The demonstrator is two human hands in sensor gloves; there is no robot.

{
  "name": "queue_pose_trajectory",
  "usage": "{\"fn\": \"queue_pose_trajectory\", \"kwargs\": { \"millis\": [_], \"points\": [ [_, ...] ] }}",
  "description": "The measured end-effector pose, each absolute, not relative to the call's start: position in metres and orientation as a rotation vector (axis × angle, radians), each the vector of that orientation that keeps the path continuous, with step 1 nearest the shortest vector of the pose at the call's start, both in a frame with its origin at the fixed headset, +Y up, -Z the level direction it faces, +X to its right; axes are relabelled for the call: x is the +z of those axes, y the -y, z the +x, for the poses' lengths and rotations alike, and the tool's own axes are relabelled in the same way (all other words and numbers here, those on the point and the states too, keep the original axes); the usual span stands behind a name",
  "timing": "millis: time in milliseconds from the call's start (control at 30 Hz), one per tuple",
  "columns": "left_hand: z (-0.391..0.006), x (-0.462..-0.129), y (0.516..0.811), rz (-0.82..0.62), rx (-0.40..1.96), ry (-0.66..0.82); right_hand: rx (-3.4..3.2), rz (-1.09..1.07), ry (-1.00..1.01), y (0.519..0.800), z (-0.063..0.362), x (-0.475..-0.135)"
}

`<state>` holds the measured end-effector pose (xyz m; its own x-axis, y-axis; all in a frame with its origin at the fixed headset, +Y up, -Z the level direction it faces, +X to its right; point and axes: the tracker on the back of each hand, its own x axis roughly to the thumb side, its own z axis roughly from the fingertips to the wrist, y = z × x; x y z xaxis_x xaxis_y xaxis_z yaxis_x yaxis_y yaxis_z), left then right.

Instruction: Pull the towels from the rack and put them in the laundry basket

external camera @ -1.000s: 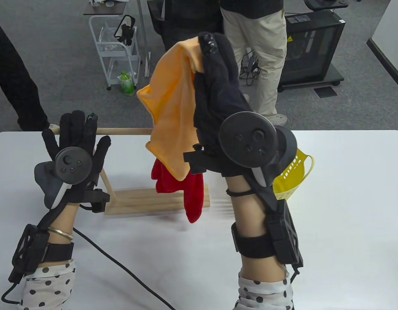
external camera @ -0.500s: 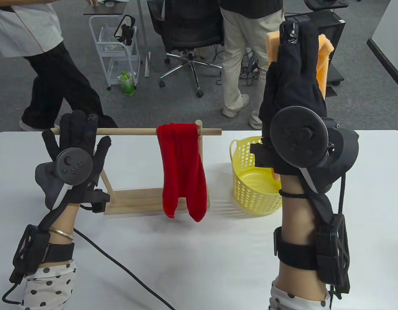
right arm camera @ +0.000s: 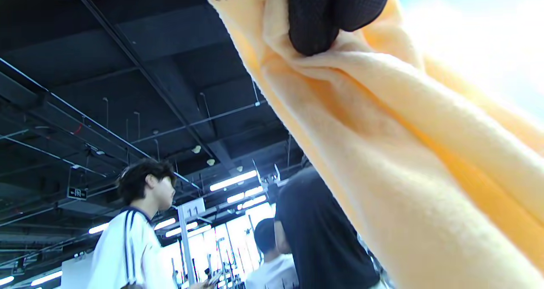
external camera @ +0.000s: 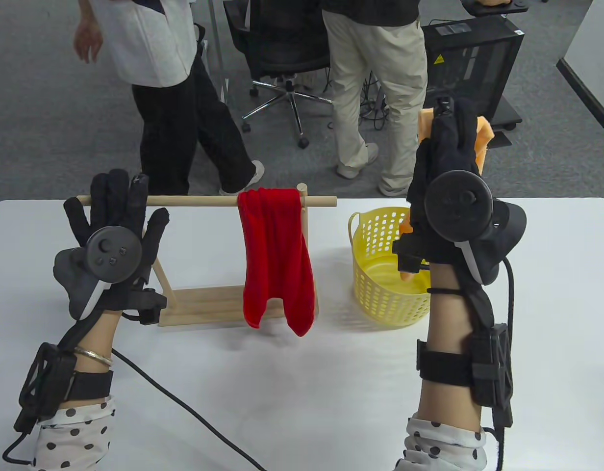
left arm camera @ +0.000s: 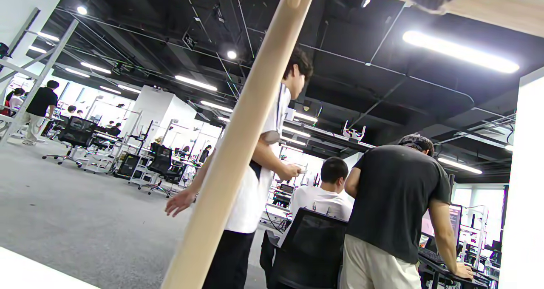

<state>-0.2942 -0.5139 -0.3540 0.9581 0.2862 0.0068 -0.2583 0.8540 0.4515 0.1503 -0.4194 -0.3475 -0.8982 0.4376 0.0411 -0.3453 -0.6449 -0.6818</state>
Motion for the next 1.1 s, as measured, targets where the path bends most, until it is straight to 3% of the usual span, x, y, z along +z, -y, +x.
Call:
{"fn": "queue_pose_trajectory", "kwargs": {
  "millis": [333, 467, 1100],
  "points": [
    [-0.294, -0.354, 0.515, 0.467, 0.281, -0.061, 2.512, -0.255, 0.579, 0.509, 0.163, -0.388],
    [-0.294, -0.353, 0.515, 0.467, 0.279, -0.061, 2.585, -0.328, 0.522, 0.531, 0.166, -0.394],
    [-0.294, -0.353, 0.516, 0.466, 0.269, -0.064, 2.787, -0.37, 0.521, 0.542, 0.172, -0.387]
  ]
}}
